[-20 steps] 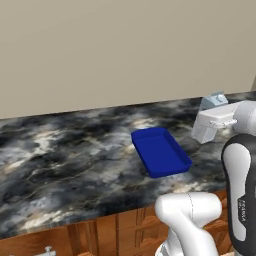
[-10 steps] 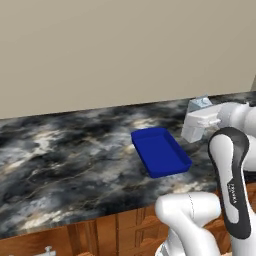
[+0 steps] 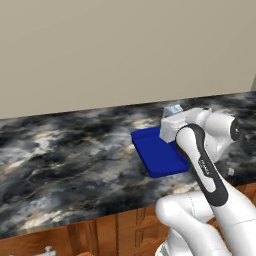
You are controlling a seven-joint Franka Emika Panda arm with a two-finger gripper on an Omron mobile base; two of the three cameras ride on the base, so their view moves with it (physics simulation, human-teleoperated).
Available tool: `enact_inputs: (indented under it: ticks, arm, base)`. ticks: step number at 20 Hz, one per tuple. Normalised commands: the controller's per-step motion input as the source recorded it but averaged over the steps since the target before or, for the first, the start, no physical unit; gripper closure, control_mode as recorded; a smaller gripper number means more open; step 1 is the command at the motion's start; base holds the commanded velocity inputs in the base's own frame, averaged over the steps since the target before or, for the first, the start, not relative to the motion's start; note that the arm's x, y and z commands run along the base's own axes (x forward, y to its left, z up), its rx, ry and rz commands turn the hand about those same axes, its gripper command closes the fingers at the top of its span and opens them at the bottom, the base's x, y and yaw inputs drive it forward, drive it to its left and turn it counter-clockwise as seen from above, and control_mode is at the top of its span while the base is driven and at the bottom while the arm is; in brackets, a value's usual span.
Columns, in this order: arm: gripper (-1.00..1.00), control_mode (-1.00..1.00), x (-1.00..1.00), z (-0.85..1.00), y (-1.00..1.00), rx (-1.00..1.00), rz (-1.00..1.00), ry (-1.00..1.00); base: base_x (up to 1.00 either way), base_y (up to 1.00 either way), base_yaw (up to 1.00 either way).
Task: Take out the milk from the fridge and place it on the tray on the counter. Then take the sugar cube near the tray and place it in the tray.
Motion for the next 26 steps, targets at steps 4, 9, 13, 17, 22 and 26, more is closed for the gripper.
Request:
enact_inputs:
  ticks: [4, 9, 13, 17, 22, 26]
  arm:
    - [1.00, -1.00, 0.78, -0.49, 0.03, -0.03, 0.08, 0.07]
    - [1.00, -1.00, 0.73, -0.54, 0.00, -0.01, 0.16, 0.06]
    - [1.00, -1.00, 0.51, -0.41, 0.00, 0.00, 0.15, 0.01]
    - [1.00, -1.00, 0.42, -0.28, 0.00, 0.00, 0.11, 0.05]
    - [1.00, -1.00, 0.49, -0.14, -0.05, 0.00, 0.13, 0.03]
    - [1.00, -1.00, 0.36, -0.09, -0.08, 0.00, 0.09, 0.05]
  base:
    - [0.00, 0.00, 0.00]
    - [0.00, 0.00, 0.00]
    - [0.00, 0.00, 0.00]
    - [0.00, 0.00, 0.00]
    - [0.00, 0.00, 0.00]
    - [0.00, 0.00, 0.00]
